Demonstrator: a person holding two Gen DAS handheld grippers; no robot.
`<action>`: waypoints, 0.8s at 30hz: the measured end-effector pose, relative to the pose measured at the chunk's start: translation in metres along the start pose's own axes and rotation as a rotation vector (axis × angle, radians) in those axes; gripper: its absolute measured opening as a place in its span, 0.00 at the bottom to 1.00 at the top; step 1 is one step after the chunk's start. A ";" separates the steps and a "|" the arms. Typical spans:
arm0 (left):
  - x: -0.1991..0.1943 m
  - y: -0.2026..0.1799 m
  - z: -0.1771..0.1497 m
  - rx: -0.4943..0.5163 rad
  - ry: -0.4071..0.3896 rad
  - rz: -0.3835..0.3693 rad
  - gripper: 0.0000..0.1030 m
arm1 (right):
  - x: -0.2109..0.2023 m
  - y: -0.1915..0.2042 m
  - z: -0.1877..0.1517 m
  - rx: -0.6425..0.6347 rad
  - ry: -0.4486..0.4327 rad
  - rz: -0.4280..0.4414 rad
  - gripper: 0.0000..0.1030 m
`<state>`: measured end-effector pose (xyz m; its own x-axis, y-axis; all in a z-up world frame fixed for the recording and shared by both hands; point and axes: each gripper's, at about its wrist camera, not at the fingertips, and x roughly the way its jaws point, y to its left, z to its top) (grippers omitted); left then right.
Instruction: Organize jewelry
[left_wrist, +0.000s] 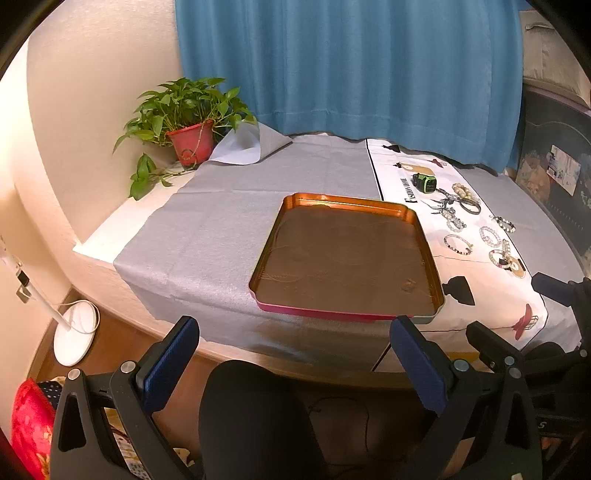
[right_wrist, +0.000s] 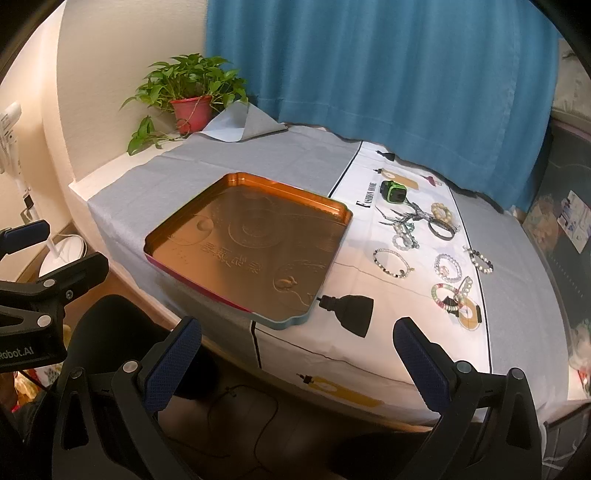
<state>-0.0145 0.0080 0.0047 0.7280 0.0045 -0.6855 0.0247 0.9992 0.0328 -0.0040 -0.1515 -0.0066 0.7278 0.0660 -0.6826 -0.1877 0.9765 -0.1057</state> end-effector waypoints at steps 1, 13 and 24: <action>-0.001 0.002 -0.001 -0.001 0.000 0.000 1.00 | 0.000 0.000 0.000 -0.001 0.001 0.000 1.00; 0.005 -0.007 0.003 0.002 -0.001 0.003 1.00 | -0.001 0.001 0.000 0.002 0.001 0.003 1.00; 0.005 -0.007 0.003 0.005 0.000 0.006 1.00 | -0.001 0.000 -0.001 0.003 0.002 0.003 1.00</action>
<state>-0.0090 0.0004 0.0028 0.7279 0.0102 -0.6856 0.0238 0.9989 0.0401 -0.0052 -0.1514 -0.0066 0.7262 0.0688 -0.6841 -0.1877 0.9770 -0.1011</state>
